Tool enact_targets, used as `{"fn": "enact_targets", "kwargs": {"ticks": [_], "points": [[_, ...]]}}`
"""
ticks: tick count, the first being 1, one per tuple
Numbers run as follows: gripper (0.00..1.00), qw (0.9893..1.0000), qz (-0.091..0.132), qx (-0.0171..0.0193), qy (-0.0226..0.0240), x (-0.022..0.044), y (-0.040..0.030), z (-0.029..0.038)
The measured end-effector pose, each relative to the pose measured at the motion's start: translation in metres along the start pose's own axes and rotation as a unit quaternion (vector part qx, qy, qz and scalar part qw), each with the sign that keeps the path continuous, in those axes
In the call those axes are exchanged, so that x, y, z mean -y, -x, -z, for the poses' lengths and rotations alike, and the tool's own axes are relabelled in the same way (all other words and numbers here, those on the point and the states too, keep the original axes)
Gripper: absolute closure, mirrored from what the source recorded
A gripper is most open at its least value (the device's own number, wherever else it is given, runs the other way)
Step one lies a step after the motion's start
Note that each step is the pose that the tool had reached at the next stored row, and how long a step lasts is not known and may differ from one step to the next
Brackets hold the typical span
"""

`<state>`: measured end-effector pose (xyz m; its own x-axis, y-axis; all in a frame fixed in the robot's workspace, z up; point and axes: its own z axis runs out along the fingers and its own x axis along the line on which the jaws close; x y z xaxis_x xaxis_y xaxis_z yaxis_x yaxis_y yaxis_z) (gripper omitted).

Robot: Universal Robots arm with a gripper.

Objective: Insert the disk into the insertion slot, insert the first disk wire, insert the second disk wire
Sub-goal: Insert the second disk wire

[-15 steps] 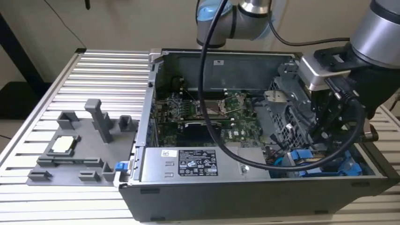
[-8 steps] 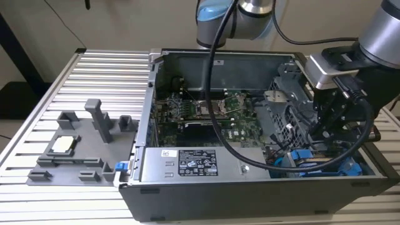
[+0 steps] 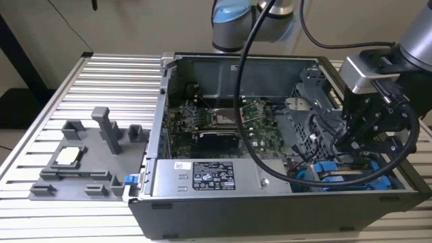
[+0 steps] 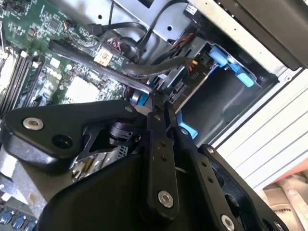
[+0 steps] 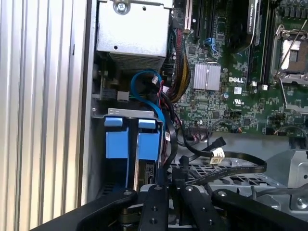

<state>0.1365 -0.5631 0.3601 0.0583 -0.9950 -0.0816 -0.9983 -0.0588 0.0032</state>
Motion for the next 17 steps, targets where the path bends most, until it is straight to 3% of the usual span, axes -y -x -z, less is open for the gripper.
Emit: {"fn": "enact_targets", "kwargs": {"ticks": [17], "points": [[0.84,0.9996,-0.03,0.0001,-0.0011,0.0025,-0.0099,-0.0029]]}}
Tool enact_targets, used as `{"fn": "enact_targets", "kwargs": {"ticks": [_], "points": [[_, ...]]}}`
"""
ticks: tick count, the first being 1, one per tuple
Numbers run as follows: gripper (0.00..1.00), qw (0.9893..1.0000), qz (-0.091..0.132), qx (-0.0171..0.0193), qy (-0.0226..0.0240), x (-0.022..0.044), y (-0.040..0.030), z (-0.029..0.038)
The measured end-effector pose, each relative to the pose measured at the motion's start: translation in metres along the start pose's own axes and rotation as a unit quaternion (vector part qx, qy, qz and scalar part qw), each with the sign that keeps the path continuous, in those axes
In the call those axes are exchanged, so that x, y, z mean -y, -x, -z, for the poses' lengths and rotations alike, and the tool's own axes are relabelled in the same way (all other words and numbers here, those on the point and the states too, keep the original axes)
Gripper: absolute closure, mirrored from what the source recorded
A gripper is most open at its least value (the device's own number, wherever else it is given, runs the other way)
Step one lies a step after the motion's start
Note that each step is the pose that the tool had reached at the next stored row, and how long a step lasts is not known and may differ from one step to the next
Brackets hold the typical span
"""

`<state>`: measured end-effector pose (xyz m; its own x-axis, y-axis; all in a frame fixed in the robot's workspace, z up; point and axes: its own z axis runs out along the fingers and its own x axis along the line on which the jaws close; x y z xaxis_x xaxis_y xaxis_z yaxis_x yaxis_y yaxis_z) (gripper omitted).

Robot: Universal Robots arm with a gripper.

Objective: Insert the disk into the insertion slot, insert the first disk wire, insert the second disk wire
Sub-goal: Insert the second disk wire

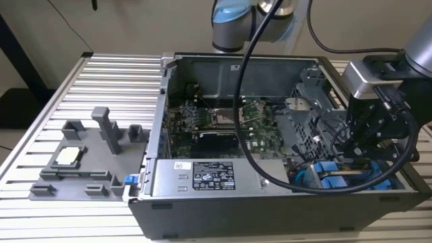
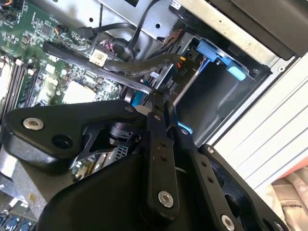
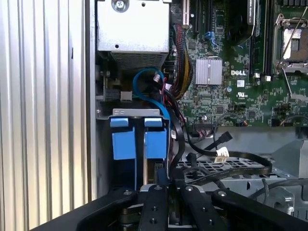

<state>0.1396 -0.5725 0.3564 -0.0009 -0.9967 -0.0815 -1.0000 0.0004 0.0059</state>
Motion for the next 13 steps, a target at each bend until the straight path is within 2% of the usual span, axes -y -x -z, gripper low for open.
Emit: {"fn": "enact_targets", "kwargs": {"ticks": [5,13], "points": [[0.84,1.0,-0.005,0.0001,-0.0004,0.0004,-0.0034,-0.0023],[0.84,1.0,-0.007,-0.0004,-0.0005,0.0005,-0.0036,-0.0028]]}}
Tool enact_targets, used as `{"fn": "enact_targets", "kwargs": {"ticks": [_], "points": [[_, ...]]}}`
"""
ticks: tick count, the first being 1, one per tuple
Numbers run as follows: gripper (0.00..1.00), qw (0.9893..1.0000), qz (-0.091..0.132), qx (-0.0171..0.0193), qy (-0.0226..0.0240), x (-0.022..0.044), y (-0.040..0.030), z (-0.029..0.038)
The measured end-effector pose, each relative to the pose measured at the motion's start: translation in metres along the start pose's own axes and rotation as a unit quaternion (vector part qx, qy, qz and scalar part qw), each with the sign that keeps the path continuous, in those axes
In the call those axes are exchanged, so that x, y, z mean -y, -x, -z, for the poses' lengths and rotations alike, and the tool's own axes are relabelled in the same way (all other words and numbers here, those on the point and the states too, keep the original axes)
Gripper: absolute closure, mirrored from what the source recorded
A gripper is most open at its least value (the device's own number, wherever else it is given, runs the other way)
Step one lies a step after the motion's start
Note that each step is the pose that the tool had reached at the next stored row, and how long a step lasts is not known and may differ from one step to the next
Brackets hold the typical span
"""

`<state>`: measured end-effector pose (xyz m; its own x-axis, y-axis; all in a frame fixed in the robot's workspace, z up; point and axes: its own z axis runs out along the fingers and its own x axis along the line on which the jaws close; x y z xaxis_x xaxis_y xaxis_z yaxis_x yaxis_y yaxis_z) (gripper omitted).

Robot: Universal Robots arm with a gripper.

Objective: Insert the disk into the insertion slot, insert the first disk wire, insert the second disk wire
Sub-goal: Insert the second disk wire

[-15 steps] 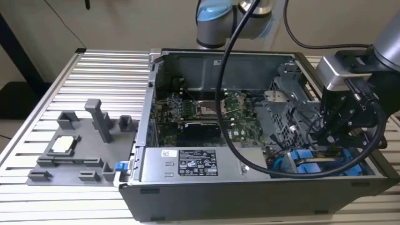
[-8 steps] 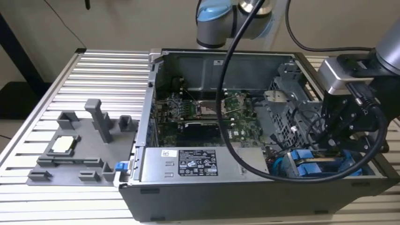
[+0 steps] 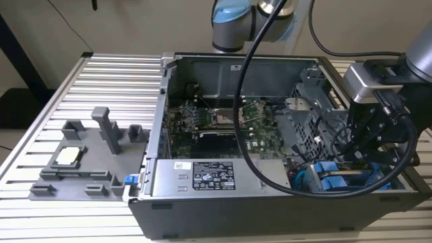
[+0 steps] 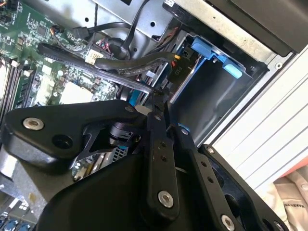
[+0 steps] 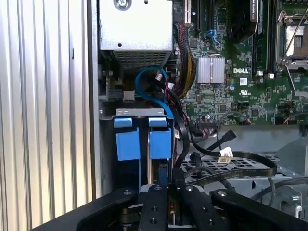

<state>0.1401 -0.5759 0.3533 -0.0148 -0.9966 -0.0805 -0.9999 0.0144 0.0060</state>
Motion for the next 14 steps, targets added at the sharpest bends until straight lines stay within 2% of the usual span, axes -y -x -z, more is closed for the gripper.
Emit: {"fn": "enact_targets", "kwargs": {"ticks": [10,14], "points": [[0.84,1.0,-0.007,0.0,0.0012,0.0014,-0.0003,-0.0034],[0.84,0.9998,-0.018,0.0001,0.0005,0.0018,-0.0005,-0.0058]]}}
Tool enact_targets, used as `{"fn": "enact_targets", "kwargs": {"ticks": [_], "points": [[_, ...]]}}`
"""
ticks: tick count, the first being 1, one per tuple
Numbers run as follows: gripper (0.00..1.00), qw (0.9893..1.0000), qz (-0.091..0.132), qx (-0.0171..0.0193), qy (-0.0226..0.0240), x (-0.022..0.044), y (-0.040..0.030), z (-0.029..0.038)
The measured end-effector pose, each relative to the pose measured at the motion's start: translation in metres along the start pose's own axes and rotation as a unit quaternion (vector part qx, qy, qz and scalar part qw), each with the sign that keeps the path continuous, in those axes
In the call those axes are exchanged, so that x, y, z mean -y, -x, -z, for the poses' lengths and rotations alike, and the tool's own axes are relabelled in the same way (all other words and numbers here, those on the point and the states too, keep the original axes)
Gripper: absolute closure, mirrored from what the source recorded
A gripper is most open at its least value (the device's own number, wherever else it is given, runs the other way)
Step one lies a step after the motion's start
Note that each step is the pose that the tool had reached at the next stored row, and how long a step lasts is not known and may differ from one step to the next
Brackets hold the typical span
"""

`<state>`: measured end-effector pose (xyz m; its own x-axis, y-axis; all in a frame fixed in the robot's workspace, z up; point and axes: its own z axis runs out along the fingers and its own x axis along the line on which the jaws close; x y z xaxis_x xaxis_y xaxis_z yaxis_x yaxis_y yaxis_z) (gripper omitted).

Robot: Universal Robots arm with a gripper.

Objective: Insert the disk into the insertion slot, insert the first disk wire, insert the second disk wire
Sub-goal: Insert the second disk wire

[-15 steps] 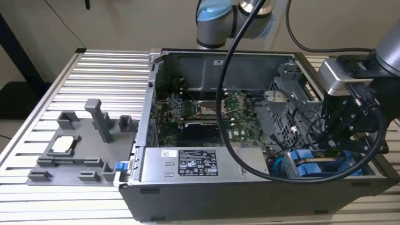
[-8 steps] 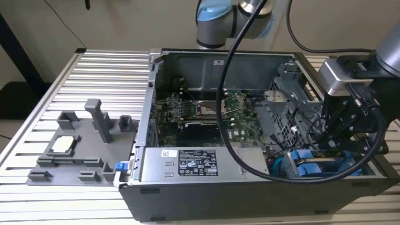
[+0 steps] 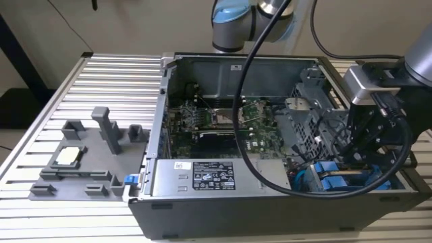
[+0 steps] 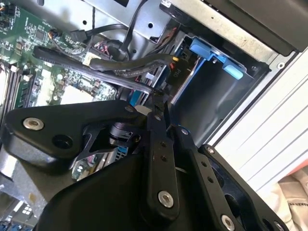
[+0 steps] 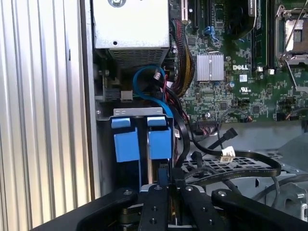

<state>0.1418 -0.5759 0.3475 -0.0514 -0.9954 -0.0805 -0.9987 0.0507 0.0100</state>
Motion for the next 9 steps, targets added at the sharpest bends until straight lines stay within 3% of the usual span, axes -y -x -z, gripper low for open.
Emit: {"fn": "enact_targets", "kwargs": {"ticks": [4,9], "points": [[0.84,0.9999,-0.013,0.0,-0.001,0.0006,-0.0001,-0.0019],[0.84,0.9999,-0.013,0.0001,-0.001,0.0009,0.0,-0.0034]]}}
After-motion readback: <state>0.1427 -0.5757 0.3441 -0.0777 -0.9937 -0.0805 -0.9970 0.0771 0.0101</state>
